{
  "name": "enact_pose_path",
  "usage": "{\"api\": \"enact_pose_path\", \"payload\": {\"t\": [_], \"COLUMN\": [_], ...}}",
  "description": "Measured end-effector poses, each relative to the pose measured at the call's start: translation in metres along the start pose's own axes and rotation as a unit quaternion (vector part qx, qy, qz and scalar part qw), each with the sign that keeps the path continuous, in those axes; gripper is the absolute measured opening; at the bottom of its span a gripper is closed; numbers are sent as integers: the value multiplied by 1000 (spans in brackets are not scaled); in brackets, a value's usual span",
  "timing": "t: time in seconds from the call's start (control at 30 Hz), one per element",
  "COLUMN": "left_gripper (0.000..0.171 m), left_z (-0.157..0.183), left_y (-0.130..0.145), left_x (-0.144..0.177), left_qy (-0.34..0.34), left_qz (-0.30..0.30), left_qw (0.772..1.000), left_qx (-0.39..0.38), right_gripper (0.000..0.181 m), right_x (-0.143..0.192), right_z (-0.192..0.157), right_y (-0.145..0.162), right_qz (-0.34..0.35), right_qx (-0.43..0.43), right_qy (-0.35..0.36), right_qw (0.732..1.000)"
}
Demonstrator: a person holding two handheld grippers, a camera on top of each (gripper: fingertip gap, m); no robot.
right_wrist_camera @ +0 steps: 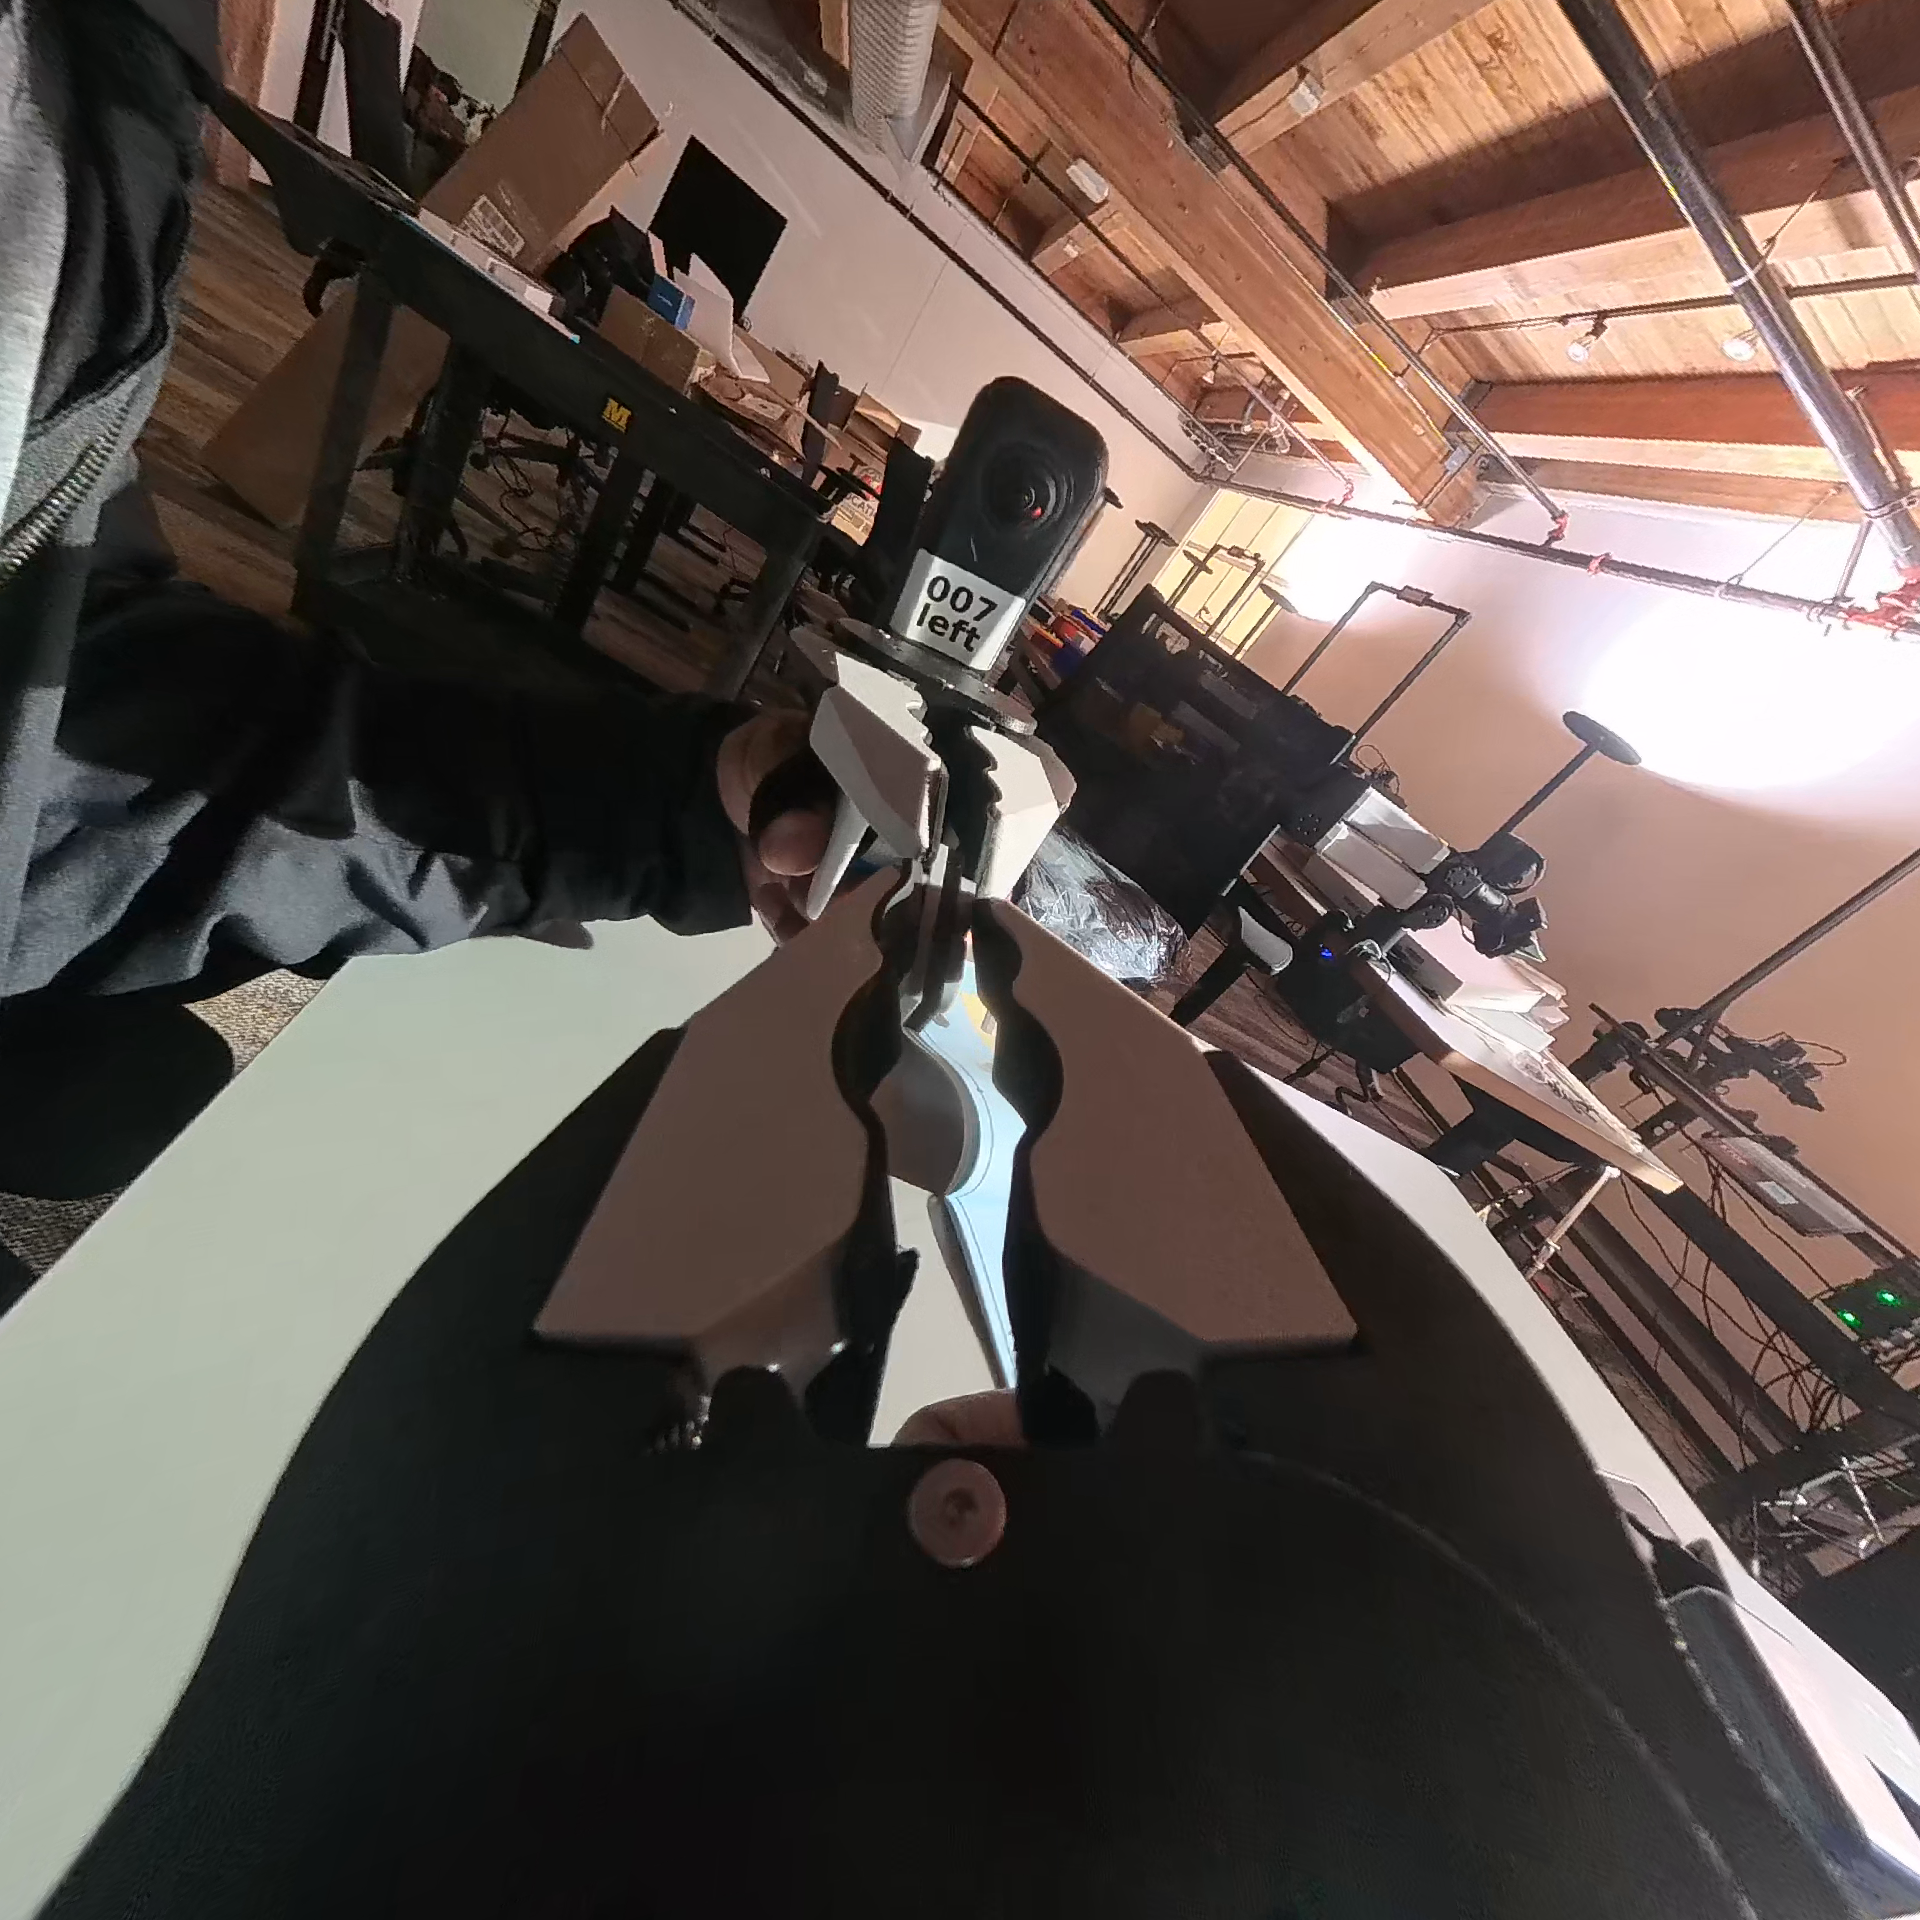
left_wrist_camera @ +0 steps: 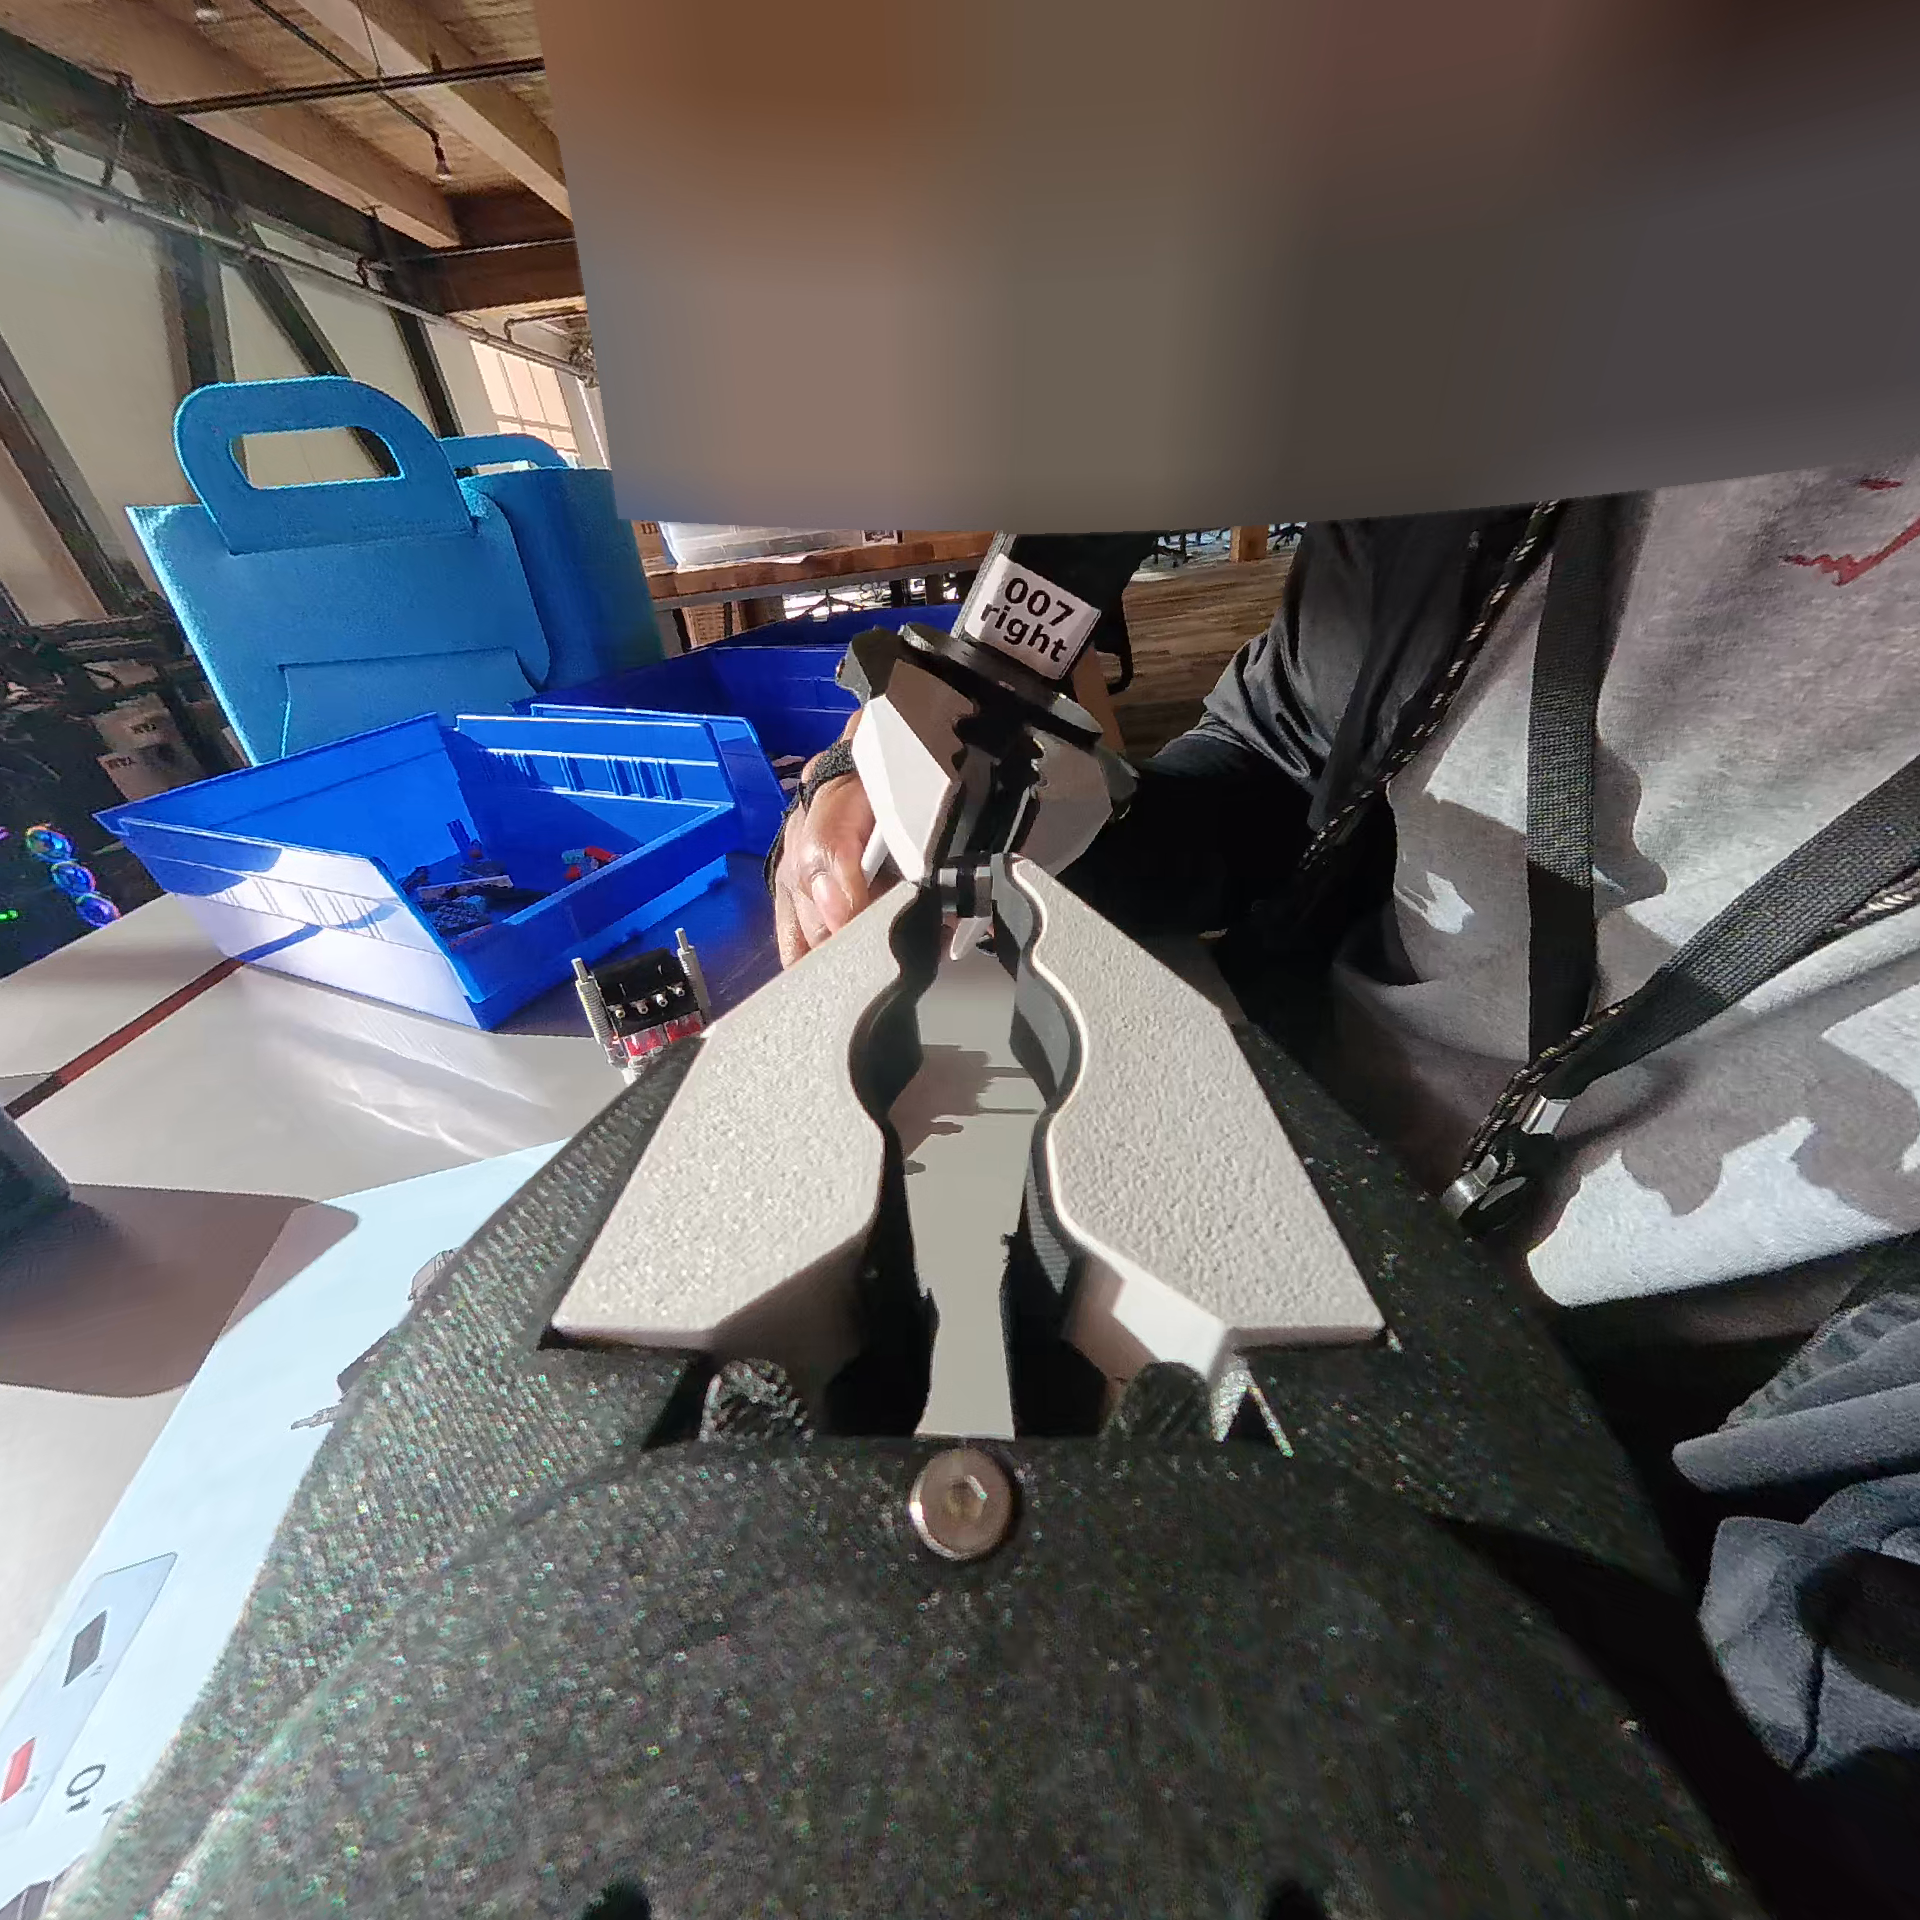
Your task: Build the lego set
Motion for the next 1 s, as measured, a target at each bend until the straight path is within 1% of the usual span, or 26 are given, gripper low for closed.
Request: {"api": "enact_pose_path", "payload": {"t": [0.07, 0.13, 0.23, 0.33, 0.47, 1.0], "left_gripper": [11, 11, 11, 11, 11, 11], "left_z": [0, -1, -1, 0, -1, -1], "left_y": [0, -1, -2, -1, 1, 4], "left_x": [0, 2, 5, 4, 2, 2], "left_qy": [1, -5, -8, -6, -5, -2], "left_qz": [2, 8, 18, 16, 7, -4], "left_qw": [1000, 1000, 1000, 1000, 1000, 1000], "left_qx": [1, 1, -1, -1, -3, 9], "right_gripper": [11, 27, 34, 31, 12, 10], "right_x": [0, 2, 4, 2, 0, 1], "right_z": [1, 3, 3, 3, 3, 2], "right_y": [0, 1, 3, 4, 4, 5], "right_qz": [10, 16, 19, 15, 12, -4], "right_qx": [-17, -37, -68, -81, -87, -82], "right_qy": [0, -2, -23, -28, -25, -28], "right_qw": [1000, 999, 997, 996, 996, 996]}}
Point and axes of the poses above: each gripper's, where its closed fingertips meet, x back along the fingers, y out of its underside, z = x × y across the jaws, the point moved 7 cm from there along x, back along the fingers, and after that the axes turned 12 degrees about x, right-handed, at the moved point
